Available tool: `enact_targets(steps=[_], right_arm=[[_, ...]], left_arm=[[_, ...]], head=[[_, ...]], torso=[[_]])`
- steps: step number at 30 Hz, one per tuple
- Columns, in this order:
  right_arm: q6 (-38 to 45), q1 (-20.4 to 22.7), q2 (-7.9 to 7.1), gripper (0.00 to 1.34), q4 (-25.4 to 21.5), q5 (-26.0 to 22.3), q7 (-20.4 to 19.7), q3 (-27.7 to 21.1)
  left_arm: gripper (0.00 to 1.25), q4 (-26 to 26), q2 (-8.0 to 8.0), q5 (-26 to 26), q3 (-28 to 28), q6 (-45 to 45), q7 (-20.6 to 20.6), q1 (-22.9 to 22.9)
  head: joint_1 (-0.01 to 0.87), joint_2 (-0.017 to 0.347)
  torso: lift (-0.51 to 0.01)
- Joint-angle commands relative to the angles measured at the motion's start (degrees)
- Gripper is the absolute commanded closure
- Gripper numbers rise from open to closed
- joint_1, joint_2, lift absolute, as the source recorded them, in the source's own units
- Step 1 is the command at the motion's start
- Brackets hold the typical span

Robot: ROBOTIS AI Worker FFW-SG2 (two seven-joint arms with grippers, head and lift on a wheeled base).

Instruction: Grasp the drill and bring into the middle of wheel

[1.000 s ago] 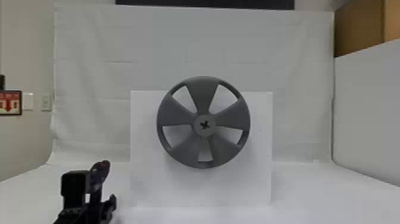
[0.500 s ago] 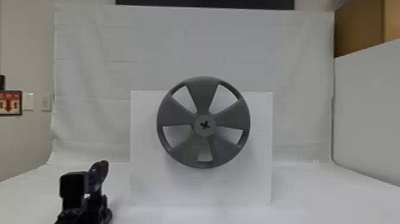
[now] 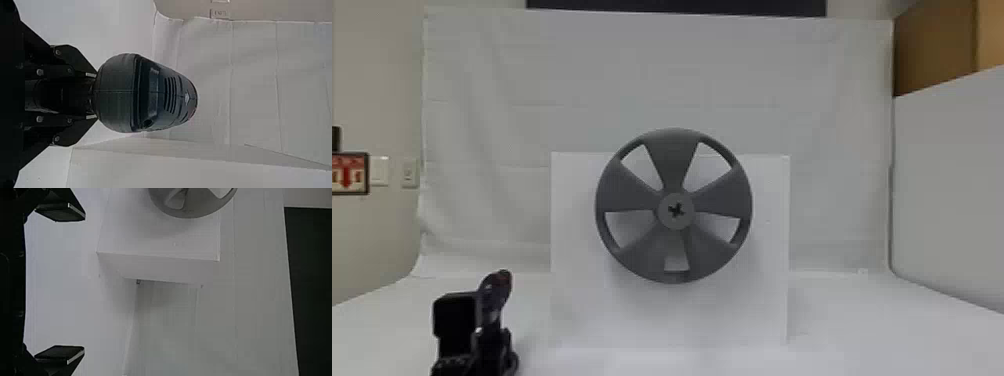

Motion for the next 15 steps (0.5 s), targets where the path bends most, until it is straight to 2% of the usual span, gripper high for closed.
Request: enact_targets(steps=[1, 5, 15], right_arm=[[0.0, 0.0, 0.0, 0.11, 0.0, 0.0, 0.0, 0.0], [0.0, 0.09, 0.0, 0.11, 0.0, -0.09, 0.0, -0.18], [0.0, 0.0, 0.0, 0.11, 0.0, -0.35, 0.0, -0.26]], left_arm=[[1.22, -1.08, 0.05, 0.42, 0.33, -0.12, 0.06, 0.67], [1.22, -2.23, 0.14, 3.85, 0.59, -0.38, 0.58, 1.2], [1.22, -8.73, 1.37, 5.7, 0.33, 0.32, 0.5, 3.04]], head=[[0.0, 0.0], [0.0, 0.0], [0.0, 0.0]], torso=[[-0.406], [-0.406], [-0.406]])
